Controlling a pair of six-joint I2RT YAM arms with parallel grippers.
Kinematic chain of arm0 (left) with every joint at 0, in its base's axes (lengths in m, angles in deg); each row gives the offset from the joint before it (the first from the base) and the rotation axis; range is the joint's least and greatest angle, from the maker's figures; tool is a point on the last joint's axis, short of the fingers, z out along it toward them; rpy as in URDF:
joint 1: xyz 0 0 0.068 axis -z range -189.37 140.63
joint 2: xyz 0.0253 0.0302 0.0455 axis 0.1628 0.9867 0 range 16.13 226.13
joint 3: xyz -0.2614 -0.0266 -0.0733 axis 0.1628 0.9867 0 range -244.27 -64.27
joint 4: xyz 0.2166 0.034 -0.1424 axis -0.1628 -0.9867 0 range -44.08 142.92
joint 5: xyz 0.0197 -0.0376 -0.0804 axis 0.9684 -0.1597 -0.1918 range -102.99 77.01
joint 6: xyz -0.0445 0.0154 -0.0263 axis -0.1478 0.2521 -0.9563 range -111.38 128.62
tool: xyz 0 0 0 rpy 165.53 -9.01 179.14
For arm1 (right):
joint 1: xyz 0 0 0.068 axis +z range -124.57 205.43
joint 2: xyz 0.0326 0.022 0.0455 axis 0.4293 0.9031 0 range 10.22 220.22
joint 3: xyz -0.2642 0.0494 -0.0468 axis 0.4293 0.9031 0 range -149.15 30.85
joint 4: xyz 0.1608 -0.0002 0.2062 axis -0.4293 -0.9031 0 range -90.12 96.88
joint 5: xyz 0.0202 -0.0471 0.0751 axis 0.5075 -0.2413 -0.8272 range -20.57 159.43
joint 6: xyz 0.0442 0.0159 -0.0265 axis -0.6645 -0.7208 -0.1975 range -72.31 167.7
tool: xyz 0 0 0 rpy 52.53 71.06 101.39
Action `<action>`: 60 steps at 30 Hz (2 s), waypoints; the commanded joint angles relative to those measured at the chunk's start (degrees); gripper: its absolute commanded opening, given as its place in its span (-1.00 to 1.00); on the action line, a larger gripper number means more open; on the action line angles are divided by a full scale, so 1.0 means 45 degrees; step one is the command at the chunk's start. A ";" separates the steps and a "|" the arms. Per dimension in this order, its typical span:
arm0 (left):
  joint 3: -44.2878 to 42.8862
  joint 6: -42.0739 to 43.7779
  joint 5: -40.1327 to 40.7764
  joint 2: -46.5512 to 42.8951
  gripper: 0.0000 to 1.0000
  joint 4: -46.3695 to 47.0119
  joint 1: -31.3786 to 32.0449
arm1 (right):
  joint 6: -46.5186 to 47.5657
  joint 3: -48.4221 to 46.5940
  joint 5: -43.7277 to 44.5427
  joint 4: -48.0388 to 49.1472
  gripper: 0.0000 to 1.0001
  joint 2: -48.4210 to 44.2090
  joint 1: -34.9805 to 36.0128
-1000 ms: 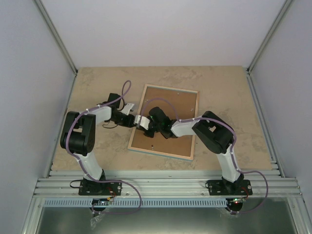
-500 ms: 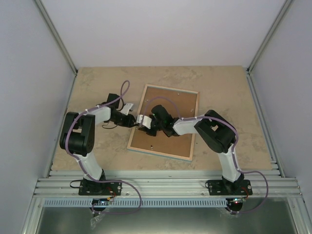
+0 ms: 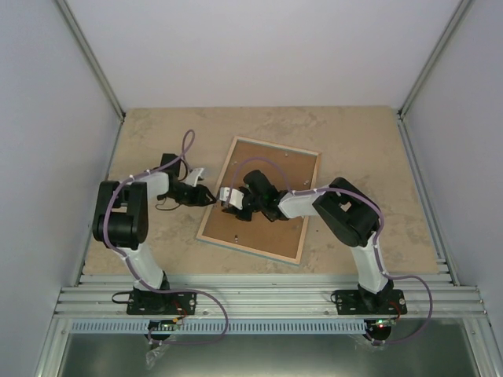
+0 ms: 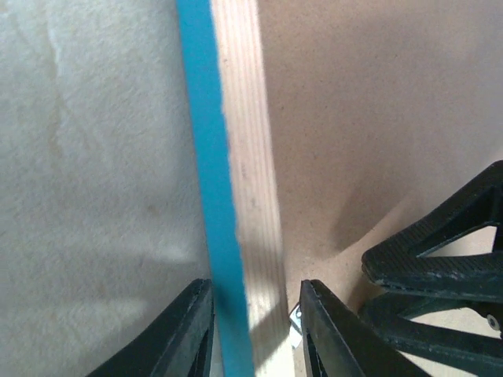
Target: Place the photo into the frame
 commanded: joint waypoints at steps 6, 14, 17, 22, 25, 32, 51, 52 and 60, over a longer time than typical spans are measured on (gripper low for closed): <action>0.0058 0.0322 -0.1334 0.0153 -0.33 -0.0466 -0.0770 | 0.0304 0.0500 0.0373 -0.1271 -0.45 0.0549 -0.0014; -0.2197 -0.0152 0.0001 0.1290 -0.11 -0.0110 -0.0541 | 0.0434 0.0735 0.0241 -0.1054 -0.45 0.0427 -0.0018; -0.3596 -0.0160 0.0186 0.2231 -0.06 -0.0371 -0.0200 | 0.0557 0.1045 0.0204 -0.0866 -0.44 0.0280 -0.0037; -0.5095 -0.0354 0.0521 0.3505 0.03 -0.0357 0.0608 | 0.0577 0.1077 0.0246 -0.0828 -0.43 0.0242 -0.0055; -0.5754 -0.0962 0.1428 0.4121 0.03 -0.0192 0.0916 | 0.0602 0.1086 0.0293 -0.0847 -0.41 0.0191 -0.0052; -0.5323 -0.2652 0.4780 0.3958 -0.48 0.0178 0.1638 | 0.0365 0.1083 0.0714 -0.0749 -0.37 0.0051 -0.0077; -0.3260 -0.5259 0.6390 0.3632 -1.00 0.1143 0.2004 | -0.0959 0.0410 0.0471 0.0645 -0.15 0.0804 0.0637; -0.3209 -0.5280 0.6364 0.3655 -1.00 0.1168 0.2004 | -0.1072 0.0281 0.0345 0.0642 -0.14 0.0852 0.0670; -0.3174 -0.5306 0.6415 0.3543 -1.00 0.1222 0.2004 | -0.1500 -0.0527 0.0698 0.0550 -0.18 0.1760 0.0812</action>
